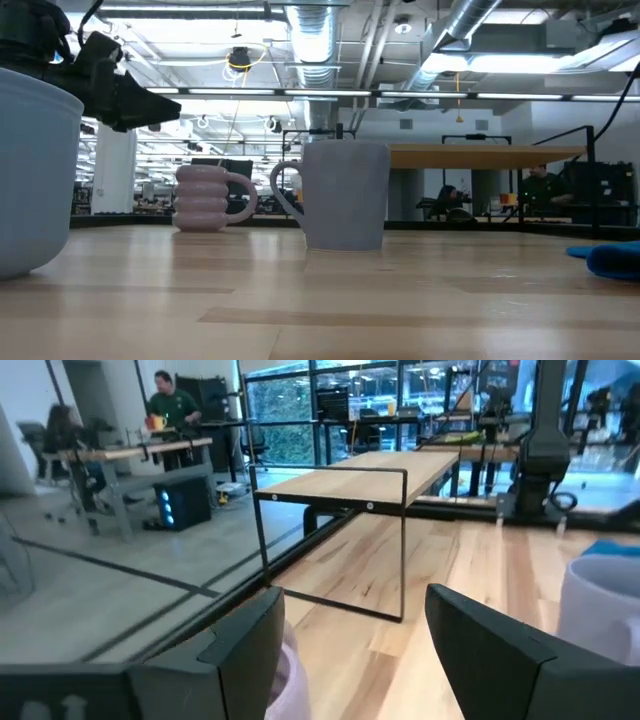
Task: Stack small to large cups/mugs on shelf
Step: Put the light blue mug on the shelf
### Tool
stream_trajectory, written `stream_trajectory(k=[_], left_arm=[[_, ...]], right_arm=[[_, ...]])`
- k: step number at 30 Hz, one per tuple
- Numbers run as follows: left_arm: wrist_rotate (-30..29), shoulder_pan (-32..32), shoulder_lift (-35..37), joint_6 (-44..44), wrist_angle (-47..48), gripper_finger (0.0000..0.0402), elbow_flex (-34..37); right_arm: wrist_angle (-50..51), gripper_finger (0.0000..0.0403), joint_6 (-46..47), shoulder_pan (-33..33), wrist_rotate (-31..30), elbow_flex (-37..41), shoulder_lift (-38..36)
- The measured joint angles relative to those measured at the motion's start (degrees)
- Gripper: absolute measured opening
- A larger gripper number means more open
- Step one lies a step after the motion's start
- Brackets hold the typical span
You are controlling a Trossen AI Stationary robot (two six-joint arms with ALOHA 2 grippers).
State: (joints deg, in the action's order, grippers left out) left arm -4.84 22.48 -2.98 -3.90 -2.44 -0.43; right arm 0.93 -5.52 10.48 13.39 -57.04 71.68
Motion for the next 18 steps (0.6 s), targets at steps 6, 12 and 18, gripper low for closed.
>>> stream_trajectory(k=[6, 12, 18], left_arm=[[0.0, 0.0, 0.0, -1.7, 0.0, 0.0235, 0.0], [9.7, 0.0, 0.0, -4.0, 0.2, 0.0235, -0.3], [27.9, -0.1, 0.0, -3.3, 4.1, 0.0235, -4.4]], right_arm=[[0.0, 0.0138, 0.0, 0.0, 0.0, 0.0, 0.0], [1.2, 0.0138, 0.0, 0.0, 0.0, 0.0, 0.0], [2.2, 0.0137, 0.0, -0.1, 0.0, 0.0, 0.0]])
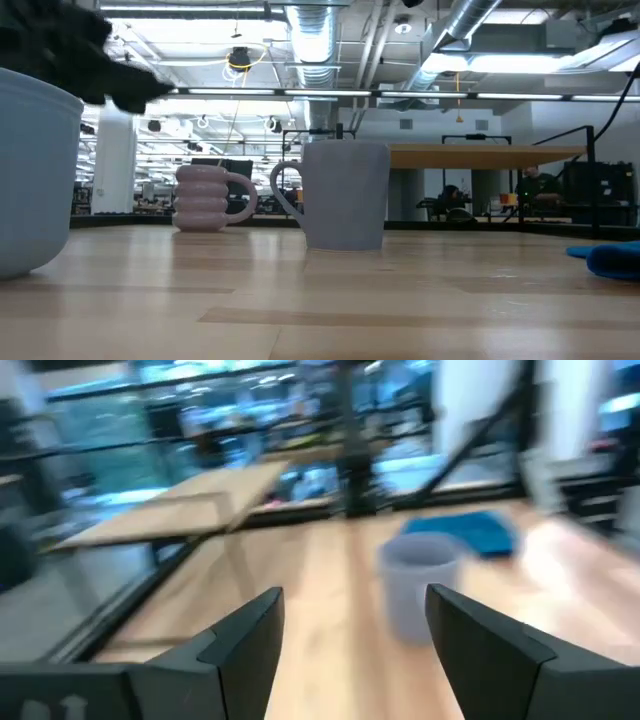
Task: Stack small to large cups/mugs on shelf
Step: Put the light blue mug on the shelf
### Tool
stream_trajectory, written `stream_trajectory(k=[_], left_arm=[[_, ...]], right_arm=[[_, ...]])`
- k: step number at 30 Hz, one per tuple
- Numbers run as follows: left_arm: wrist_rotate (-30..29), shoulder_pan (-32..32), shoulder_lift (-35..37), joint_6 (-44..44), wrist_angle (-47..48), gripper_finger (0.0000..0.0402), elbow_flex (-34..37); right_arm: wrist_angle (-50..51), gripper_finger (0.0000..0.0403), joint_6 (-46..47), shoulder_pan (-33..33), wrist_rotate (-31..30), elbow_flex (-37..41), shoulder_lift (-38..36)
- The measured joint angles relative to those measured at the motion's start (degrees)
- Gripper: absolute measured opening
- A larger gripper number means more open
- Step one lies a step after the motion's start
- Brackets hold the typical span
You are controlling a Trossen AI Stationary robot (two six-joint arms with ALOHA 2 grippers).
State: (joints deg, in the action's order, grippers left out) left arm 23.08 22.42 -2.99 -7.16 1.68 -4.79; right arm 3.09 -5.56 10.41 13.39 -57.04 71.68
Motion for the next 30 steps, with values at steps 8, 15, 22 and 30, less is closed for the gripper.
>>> stream_trajectory(k=[8, 15, 22, 30], left_arm=[[3.7, -5.8, 0.0, 7.1, 13.4, 0.0235, -5.4], [-2.6, -15.5, -0.9, 8.3, 13.7, 0.0235, -8.0], [-11.7, -26.9, -10.4, 7.1, 10.9, 0.0235, -10.2], [-21.0, -38.0, -28.8, 12.3, 10.5, 0.0235, -17.0]], right_arm=[[0.0, 0.0139, -4.4, 0.0, 0.0, 0.0, 0.0], [0.0, 0.0137, -5.4, -0.4, 0.0, 0.0, 0.0], [2.1, 0.0137, -5.4, -2.5, 0.0, 0.0, 0.0], [4.6, 0.0139, -5.4, -4.7, 0.0, 0.0, 0.0]])
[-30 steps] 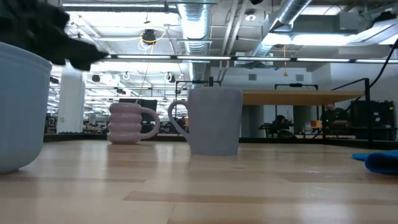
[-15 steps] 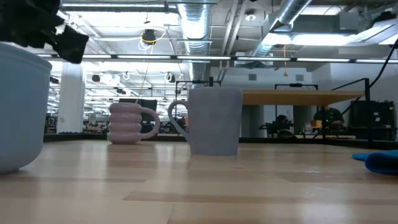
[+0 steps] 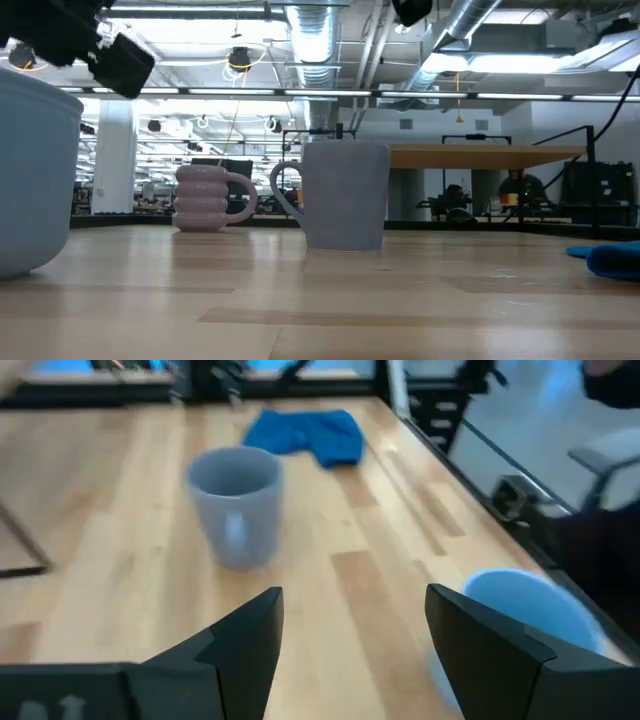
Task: Stack small to large cups/mugs on shelf
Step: Put the light blue mug on the shelf
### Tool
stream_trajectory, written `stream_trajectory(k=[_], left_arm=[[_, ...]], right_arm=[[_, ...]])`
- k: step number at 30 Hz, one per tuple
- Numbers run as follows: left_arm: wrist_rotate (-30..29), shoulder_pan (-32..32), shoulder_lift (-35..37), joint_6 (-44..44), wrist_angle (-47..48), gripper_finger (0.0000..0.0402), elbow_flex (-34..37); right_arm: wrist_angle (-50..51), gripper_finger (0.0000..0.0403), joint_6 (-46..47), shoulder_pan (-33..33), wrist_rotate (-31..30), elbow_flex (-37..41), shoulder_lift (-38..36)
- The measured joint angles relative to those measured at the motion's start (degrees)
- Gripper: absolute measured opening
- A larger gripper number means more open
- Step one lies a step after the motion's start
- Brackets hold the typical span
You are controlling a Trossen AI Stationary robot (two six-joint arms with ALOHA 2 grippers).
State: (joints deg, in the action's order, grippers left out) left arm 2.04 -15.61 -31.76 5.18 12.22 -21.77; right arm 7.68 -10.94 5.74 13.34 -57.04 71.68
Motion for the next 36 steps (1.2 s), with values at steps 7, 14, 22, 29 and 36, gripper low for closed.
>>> stream_trajectory(k=[7, 14, 22, 29, 36], left_arm=[[-4.3, -7.0, -14.7, 6.4, 7.5, 0.0235, -11.5], [-5.8, -11.0, -27.9, 10.2, 11.3, 0.0235, -19.0], [-3.3, -12.8, -38.3, 14.1, 18.8, 0.0235, -24.8], [0.0, -12.8, -44.1, 14.2, 20.2, 0.0235, -25.5], [0.1, -12.7, -45.2, 13.1, 18.6, 0.0235, -25.5]], right_arm=[[1.3, 0.0137, 0.0, -0.2, 0.0, 0.0, 0.0], [5.4, 0.0137, 3.9, -0.2, 0.0, 0.0, 0.0], [5.6, 0.0139, 3.9, -0.2, 0.0, 0.0, 0.0], [5.5, 0.0137, 4.0, -0.2, 0.0, 0.0, 0.0], [5.6, 0.0138, 4.0, -0.1, 0.0, 0.0, 0.0]])
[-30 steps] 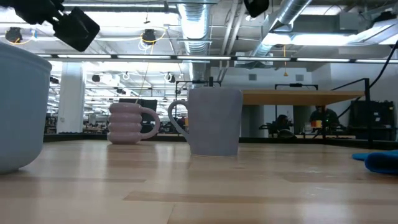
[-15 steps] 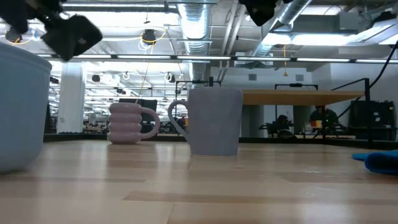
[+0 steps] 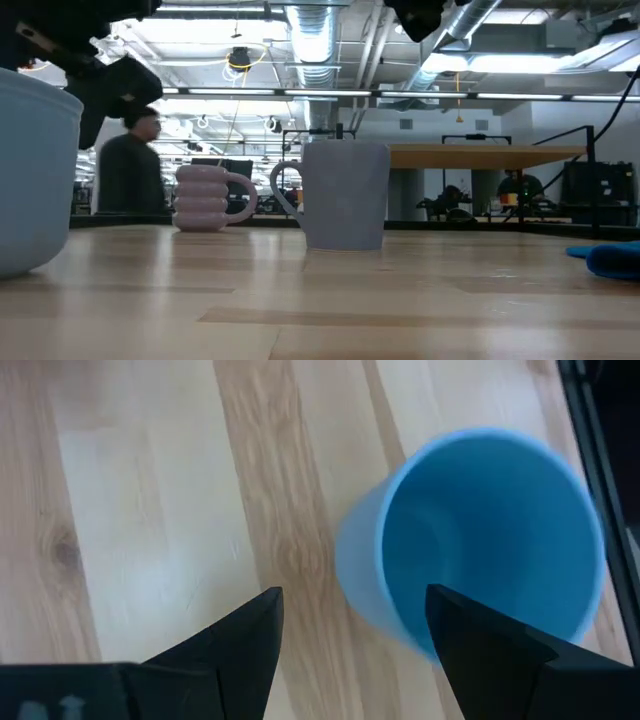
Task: Stack small to large cups/mugs on shelf
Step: Put the light blue mug on the shelf
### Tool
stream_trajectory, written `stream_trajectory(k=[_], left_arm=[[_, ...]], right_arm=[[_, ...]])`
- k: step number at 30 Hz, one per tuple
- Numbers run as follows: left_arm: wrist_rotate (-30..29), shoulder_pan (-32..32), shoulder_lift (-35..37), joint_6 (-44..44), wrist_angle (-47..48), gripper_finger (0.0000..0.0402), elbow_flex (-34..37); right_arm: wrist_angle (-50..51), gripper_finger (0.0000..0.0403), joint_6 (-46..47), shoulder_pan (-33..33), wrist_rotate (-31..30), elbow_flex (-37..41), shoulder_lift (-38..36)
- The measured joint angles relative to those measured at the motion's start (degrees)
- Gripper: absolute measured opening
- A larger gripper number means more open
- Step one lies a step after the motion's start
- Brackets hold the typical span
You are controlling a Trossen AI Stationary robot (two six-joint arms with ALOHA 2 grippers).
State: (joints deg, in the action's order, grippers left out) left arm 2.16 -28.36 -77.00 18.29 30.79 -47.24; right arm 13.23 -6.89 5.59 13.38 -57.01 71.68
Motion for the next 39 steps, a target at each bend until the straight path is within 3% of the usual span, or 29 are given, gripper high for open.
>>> stream_trajectory(k=[7, 21, 30, 39], left_arm=[[-0.9, 0.0, 0.0, 1.0, -1.3, 0.0235, 0.0], [0.4, 0.0, 0.0, 19.5, -1.2, 0.0235, 0.0], [-1.2, 0.1, 0.0, 14.1, -0.2, 0.0235, 0.0], [-1.0, 0.1, 0.0, 14.4, -0.1, 0.0235, 0.0]], right_arm=[[-0.1, 0.0139, 0.6, 0.0, 0.0, 0.0, 0.0], [0.0, 0.0138, 0.9, 0.0, 0.0, 0.0, 0.0], [0.0, 0.0139, 0.9, 0.0, 0.0, 0.0, 0.0], [0.0, 0.0139, 0.9, 0.0, 0.0, 0.0, 0.0]])
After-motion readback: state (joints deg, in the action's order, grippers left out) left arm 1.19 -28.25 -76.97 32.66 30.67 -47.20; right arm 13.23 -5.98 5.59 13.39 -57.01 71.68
